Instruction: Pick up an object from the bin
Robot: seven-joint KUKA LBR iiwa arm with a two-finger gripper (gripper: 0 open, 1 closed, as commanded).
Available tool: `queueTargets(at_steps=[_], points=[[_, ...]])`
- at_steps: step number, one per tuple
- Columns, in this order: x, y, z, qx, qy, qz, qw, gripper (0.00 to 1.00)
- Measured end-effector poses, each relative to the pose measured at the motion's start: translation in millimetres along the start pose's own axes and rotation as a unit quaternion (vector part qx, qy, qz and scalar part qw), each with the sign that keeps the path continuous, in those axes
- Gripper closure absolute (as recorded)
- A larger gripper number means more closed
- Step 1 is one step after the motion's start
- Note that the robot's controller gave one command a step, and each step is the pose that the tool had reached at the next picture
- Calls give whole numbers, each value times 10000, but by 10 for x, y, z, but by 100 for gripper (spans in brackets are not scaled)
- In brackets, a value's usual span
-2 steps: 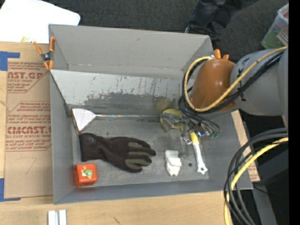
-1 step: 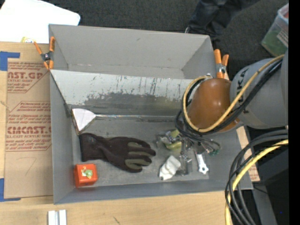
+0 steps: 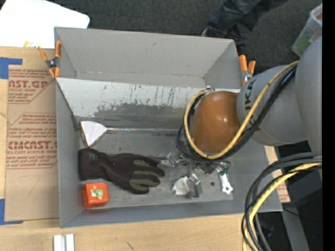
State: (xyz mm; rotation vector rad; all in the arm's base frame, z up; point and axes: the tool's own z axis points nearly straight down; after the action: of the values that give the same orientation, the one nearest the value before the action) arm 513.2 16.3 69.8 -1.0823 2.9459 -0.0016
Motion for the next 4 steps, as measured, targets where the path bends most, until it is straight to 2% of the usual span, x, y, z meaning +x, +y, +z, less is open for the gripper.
queueTargets(at_steps=[1, 2, 3, 4], points=[[-77, 47, 0, 8, -11, -724, 9974, 0], [-90, 28, 0, 2, -10, -1610, 9869, 0], [83, 17, 4, 2, -12, -2563, 9666, 0], [19, -83, -5, 2, -23, -3224, 9466, 100]])
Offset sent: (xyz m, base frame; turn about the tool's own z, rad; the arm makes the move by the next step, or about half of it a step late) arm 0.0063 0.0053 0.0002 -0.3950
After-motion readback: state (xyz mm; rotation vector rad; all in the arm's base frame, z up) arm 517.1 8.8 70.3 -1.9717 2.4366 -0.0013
